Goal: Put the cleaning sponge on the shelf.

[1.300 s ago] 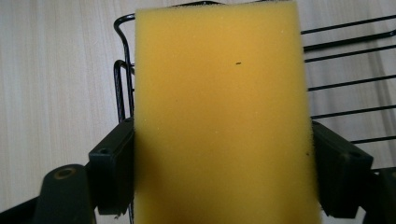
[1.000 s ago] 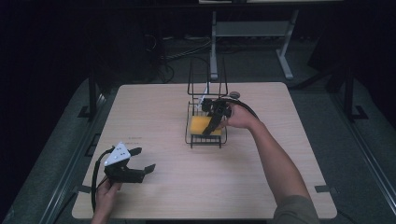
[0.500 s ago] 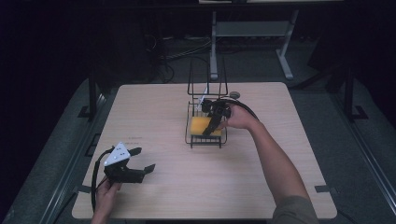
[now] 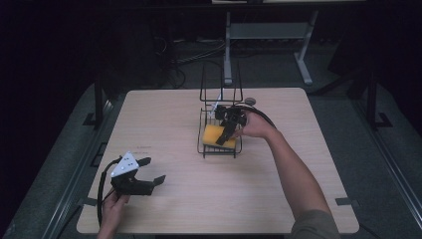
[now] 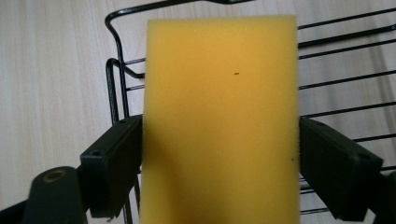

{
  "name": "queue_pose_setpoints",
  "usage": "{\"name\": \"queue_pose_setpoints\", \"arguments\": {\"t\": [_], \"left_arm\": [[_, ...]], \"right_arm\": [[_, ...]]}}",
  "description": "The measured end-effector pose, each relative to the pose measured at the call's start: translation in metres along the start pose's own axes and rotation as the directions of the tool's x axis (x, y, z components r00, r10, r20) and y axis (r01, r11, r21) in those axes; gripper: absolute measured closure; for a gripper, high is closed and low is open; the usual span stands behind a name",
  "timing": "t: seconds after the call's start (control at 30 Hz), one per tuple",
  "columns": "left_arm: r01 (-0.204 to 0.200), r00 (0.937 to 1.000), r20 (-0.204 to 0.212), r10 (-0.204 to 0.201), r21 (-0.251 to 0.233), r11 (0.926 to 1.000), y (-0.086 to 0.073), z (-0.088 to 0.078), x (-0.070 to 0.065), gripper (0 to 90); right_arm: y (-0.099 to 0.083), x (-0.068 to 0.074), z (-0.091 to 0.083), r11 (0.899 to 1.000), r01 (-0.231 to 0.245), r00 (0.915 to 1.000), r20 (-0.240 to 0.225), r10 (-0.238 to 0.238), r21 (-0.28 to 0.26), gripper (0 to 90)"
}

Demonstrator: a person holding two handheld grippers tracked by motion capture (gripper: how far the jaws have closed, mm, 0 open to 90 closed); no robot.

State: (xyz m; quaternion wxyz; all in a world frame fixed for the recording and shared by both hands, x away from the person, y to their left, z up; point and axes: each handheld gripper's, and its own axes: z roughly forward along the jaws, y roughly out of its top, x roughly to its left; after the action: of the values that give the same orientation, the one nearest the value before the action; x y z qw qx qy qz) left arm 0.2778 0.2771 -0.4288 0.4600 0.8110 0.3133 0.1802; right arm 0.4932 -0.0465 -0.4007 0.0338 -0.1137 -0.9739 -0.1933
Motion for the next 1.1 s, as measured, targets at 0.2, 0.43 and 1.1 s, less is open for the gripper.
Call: {"name": "queue_pose_setpoints", "arguments": {"t": [0.2,0.43,1.1], "left_arm": [[0.001,1.0000,0.003,-0.001,0.002,1.0000,0.000,0.001,-0.001,15.0],[-0.004,1.0000,0.005,0.004,0.007,1.0000,0.000,0.002,-0.001,15.1],[-0.004,1.0000,0.009,0.003,0.004,1.0000,0.000,0.001,-0.002,15.0]], "right_arm": [[0.000,0.001,-0.009,1.000,0.005,0.9999,0.012,-0.005,-0.024,16.8],[-0.001,0.004,-0.019,0.999,0.006,0.9998,0.021,-0.005,-0.044,16.8],[0.003,0.022,-0.028,0.996,0.025,0.9997,-0.004,-0.026,-0.081,16.8]]}}
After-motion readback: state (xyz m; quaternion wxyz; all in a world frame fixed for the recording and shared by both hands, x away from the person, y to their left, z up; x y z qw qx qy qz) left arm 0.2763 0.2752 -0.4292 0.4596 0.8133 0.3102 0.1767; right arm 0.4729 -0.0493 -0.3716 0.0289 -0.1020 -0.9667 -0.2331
